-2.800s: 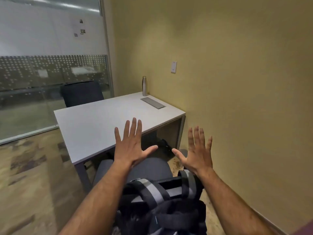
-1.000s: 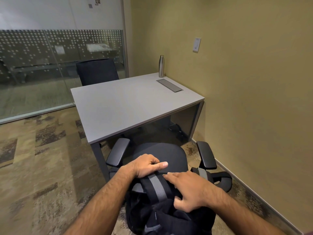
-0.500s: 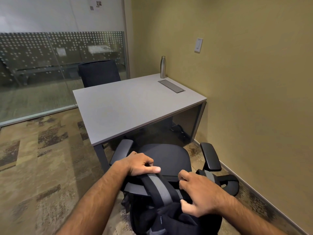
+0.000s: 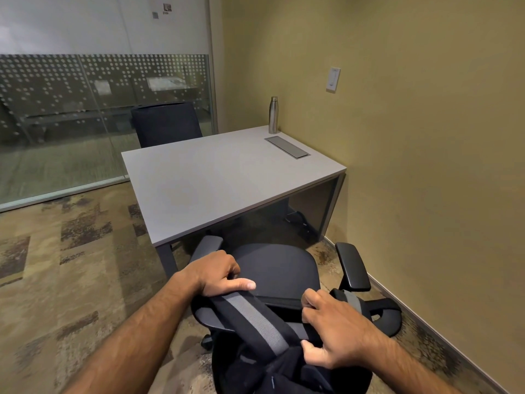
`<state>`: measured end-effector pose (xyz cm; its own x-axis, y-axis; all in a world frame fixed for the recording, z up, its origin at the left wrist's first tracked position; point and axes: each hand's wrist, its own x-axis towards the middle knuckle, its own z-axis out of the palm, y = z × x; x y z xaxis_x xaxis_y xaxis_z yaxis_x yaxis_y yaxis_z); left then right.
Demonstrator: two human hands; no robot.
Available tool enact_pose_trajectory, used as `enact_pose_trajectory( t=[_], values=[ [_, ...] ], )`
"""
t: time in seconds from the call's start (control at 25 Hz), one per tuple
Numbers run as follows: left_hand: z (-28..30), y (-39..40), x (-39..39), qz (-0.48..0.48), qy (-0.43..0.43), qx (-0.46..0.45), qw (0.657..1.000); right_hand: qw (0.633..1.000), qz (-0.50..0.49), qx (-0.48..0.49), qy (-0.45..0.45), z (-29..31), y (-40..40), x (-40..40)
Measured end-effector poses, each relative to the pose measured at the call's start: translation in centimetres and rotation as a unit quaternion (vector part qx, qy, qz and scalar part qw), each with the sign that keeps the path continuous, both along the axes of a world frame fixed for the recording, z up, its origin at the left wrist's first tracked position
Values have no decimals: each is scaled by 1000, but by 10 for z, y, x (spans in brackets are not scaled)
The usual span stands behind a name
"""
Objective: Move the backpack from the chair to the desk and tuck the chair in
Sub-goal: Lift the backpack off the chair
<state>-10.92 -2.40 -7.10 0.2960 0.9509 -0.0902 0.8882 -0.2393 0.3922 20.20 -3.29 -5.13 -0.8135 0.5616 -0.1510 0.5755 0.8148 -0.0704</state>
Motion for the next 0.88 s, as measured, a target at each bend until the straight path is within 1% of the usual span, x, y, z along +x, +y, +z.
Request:
enact_pose_trajectory(
  t=[0.16,0.28,0.48,0.6,0.8,0.88],
  values=[
    [9,-11,2,18,57,40,997,1000,-2,-3,-3,1,0,1],
    [14,-24,2,53,86,46,994,1000,-3,-4,1,2,2,0],
    [17,-53,-2,89,63,81,991,1000,2,4,6,0,-1,-7],
    [23,-62,1,70,71,85,991,1000,0,6,13,-3,-3,-7],
    [37,-75,24,-17,147,28,989,1000,-11,21,15,-5,-1,-7],
    [39,-78,37,-39,157,17,987,999,-4,5,39,-5,-2,0]
  ],
)
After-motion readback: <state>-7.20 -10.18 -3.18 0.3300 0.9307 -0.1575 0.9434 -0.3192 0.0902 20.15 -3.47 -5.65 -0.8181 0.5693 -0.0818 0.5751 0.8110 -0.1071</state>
